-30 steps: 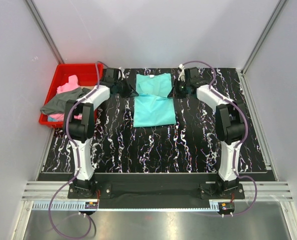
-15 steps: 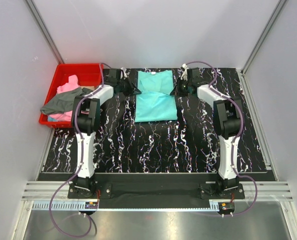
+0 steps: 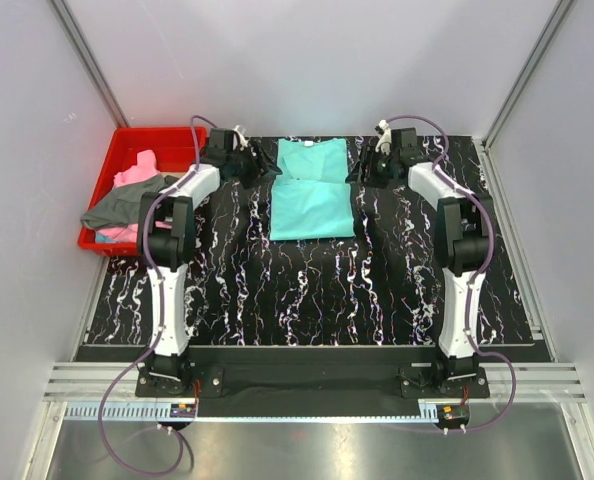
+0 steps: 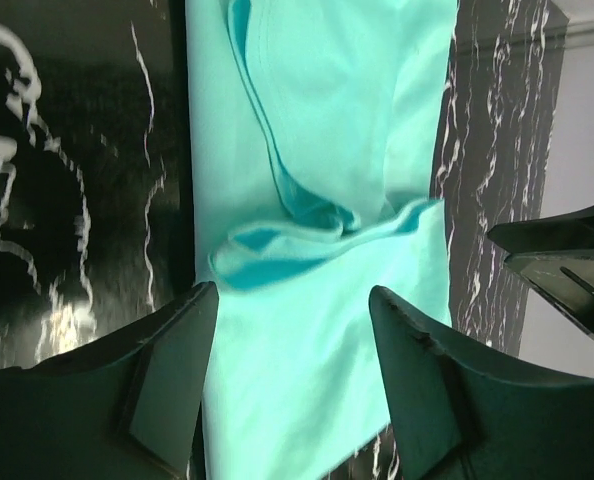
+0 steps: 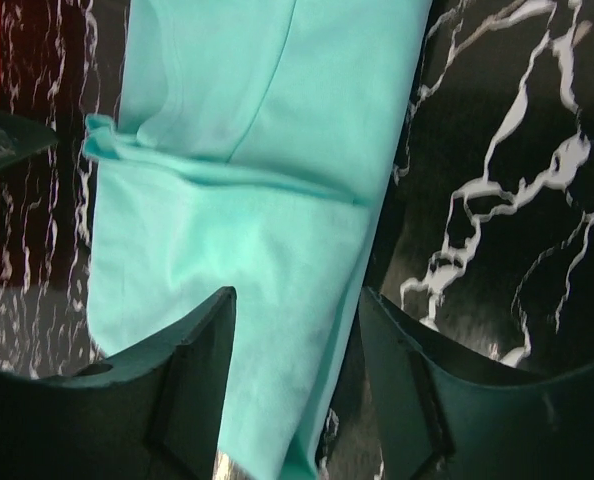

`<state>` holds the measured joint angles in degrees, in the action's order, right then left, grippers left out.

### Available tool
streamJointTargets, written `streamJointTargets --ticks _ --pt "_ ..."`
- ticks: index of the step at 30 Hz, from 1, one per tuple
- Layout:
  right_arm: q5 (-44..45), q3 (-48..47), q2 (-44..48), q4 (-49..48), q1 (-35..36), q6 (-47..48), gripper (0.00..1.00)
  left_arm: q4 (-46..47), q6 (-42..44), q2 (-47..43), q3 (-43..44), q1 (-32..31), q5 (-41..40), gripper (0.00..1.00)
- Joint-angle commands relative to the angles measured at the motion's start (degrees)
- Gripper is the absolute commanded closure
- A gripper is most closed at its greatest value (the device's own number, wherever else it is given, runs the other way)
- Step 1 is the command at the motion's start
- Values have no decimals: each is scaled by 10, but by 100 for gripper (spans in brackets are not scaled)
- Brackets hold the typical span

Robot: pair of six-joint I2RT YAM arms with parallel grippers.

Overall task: Fold and stack the t-shirts
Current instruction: Fold the tshirt

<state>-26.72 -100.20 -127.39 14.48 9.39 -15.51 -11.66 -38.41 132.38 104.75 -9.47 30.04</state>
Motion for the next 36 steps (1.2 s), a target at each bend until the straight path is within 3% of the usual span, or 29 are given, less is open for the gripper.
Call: streamJointTargets --ticks 1,6,10,15,32,36 --pt "-64 32 76 46 0 39 40 -13 47 -102 -41 1 -16 32" --pt "-130 125 115 44 -1 63 39 -28 72 -195 -156 -5 -49 33" --pt "-151 143 107 42 -2 86 36 0 66 -237 -268 -9 -39 33" --pt "-187 149 87 54 -5 97 30 23 66 -264 -329 -26 -35 34" --pt "-247 179 52 28 -5 94 30 67 53 -130 -228 -69 -2 34" --pt "-255 184 51 19 -7 86 34 63 56 -112 -217 -69 -16 34"
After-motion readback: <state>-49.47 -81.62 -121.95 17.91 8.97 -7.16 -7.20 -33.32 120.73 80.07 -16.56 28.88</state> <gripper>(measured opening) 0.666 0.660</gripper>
